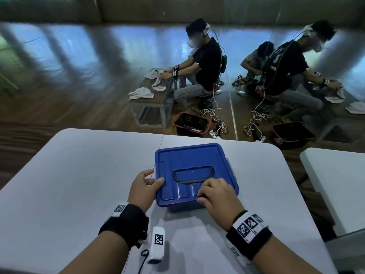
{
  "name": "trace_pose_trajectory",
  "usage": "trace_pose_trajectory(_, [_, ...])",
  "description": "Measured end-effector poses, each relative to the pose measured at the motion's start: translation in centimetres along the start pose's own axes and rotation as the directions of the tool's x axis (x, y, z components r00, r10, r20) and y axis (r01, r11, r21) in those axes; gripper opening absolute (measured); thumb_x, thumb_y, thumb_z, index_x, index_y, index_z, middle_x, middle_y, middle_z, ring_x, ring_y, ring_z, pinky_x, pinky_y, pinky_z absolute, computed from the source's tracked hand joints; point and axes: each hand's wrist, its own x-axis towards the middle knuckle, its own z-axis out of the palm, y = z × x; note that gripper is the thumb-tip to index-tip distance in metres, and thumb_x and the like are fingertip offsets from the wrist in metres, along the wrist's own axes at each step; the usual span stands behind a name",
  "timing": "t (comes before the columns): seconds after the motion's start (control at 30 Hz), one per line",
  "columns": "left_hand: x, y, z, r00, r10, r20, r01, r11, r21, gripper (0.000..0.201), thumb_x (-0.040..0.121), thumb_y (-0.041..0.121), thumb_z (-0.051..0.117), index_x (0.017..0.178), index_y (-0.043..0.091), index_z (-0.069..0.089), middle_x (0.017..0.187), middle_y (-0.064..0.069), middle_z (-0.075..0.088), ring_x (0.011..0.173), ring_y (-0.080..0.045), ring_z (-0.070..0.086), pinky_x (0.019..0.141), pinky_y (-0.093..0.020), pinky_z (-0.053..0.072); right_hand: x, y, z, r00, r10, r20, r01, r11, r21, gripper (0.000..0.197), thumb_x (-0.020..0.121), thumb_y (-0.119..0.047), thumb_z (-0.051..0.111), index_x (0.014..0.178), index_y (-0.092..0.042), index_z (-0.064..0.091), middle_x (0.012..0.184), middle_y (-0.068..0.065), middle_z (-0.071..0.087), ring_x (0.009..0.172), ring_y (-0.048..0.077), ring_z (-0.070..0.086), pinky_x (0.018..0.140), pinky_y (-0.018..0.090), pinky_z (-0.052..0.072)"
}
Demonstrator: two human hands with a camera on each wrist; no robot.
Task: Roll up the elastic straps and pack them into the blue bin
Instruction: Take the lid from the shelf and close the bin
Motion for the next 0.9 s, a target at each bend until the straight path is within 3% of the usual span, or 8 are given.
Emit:
trace_pose_trajectory(0.13, [0.2, 0.3, 0.5, 0.999, -0.037, 0.014, 0.037, 0.999, -0.006, 0.055, 0.086, 0.024, 0.078, 0.133, 0.015, 0.052, 0.099, -0.015, 0.071, 0.084, -0.026, 0.073, 0.066, -0.035, 0.061, 0.2, 0.2, -0.7, 0.997, 0.04, 0.067, -0.039, 0.999, -0.026, 0.014, 0.093, -0.041, 0.06, 0.095, -0.03, 0.07, 0.103, -0.018, 0.057, 0.098, 0.012, 0.048, 0.087, 0.033, 0.044])
trace_pose_trajectory(0.33, [0.3, 0.8, 0.7, 0.996, -0.086, 0.033, 0.087, 0.996, -0.031, 0.057, 0.088, 0.02, 0.077, 0.137, 0.008, 0.05, 0.096, -0.015, 0.073, 0.084, -0.027, 0.074, 0.066, -0.038, 0.061, 0.8, 0.0, -1.7, 0.988, 0.056, 0.143, -0.051, 0.998, -0.035, 0.018, 0.093, -0.045, 0.058, 0.099, -0.032, 0.068, 0.104, -0.017, 0.056, 0.099, 0.011, 0.047, 0.091, 0.032, 0.045])
trace_pose_trajectory(0.43, [0.2, 1.4, 0.6, 0.995, -0.086, 0.05, 0.088, 0.996, -0.029, 0.049, 0.094, 0.026, 0.069, 0.138, 0.012, 0.049, 0.099, -0.014, 0.072, 0.086, -0.027, 0.074, 0.067, -0.039, 0.063, 1.4, 0.9, -2.7, 0.995, 0.098, 0.032, -0.098, 0.995, 0.015, 0.018, 0.09, -0.047, 0.061, 0.1, -0.033, 0.066, 0.104, -0.015, 0.056, 0.097, 0.01, 0.048, 0.089, 0.03, 0.043])
trace_pose_trajectory(0.53, [0.3, 1.5, 0.3, 0.993, -0.111, 0.049, 0.114, 0.991, -0.067, 0.031, 0.101, 0.028, 0.059, 0.127, 0.011, 0.057, 0.097, -0.012, 0.073, 0.078, -0.025, 0.073, 0.065, -0.036, 0.061, 2.6, 4.1, -3.7, 0.915, 0.367, -0.17, -0.356, 0.93, 0.092, 0.027, 0.092, -0.039, 0.062, 0.115, -0.025, 0.063, 0.116, 0.0, 0.057, 0.107, 0.02, 0.052, 0.094, 0.036, 0.044])
trace_pose_trajectory(0.6, [0.3, 1.2, 0.2, 0.988, -0.137, 0.074, 0.145, 0.983, -0.115, 0.027, 0.102, 0.025, 0.057, 0.119, 0.006, 0.066, 0.091, -0.013, 0.075, 0.069, -0.024, 0.069, 0.068, -0.039, 0.061, 3.3, 6.5, -3.9, 0.821, 0.565, -0.077, -0.551, 0.821, 0.15, 0.041, 0.092, -0.039, 0.062, 0.129, -0.021, 0.055, 0.128, 0.007, 0.053, 0.115, 0.026, 0.053, 0.1, 0.04, 0.046])
trace_pose_trajectory(0.67, [0.3, 1.1, 0.0, 0.976, -0.179, 0.127, 0.199, 0.964, -0.175, 0.024, 0.101, 0.024, 0.059, 0.115, 0.007, 0.069, 0.091, -0.013, 0.077, 0.069, -0.026, 0.069, 0.075, -0.043, 0.062, 3.7, 8.2, -3.3, 0.762, 0.645, 0.053, -0.636, 0.732, 0.244, 0.045, 0.092, -0.034, 0.064, 0.132, -0.017, 0.052, 0.126, 0.008, 0.057, 0.11, 0.026, 0.058, 0.097, 0.04, 0.049])
trace_pose_trajectory(0.77, [0.4, 1.4, -0.4, 0.942, -0.247, 0.226, 0.307, 0.906, -0.292, 0.023, 0.099, 0.023, 0.062, 0.114, 0.006, 0.069, 0.091, -0.011, 0.076, 0.066, -0.022, 0.068, 0.066, -0.035, 0.061, 3.8, 9.2, -2.3, 0.755, 0.651, 0.077, -0.621, 0.673, 0.402, 0.031, 0.092, -0.025, 0.065, 0.12, -0.012, 0.062, 0.107, 0.006, 0.067, 0.096, 0.023, 0.064, 0.087, 0.04, 0.055])
trace_pose_trajectory(0.9, [0.8, 1.5, -0.7, 0.886, -0.337, 0.318, 0.438, 0.832, -0.341, 0.029, 0.1, 0.023, 0.06, 0.118, 0.002, 0.067, 0.1, -0.013, 0.071, 0.077, -0.023, 0.066, 0.066, -0.032, 0.061, 3.7, 9.1, -1.9, 0.772, 0.634, 0.048, -0.594, 0.692, 0.411, 0.023, 0.093, -0.021, 0.063, 0.114, -0.013, 0.066, 0.103, 0.005, 0.07, 0.093, 0.022, 0.066, 0.087, 0.04, 0.056])
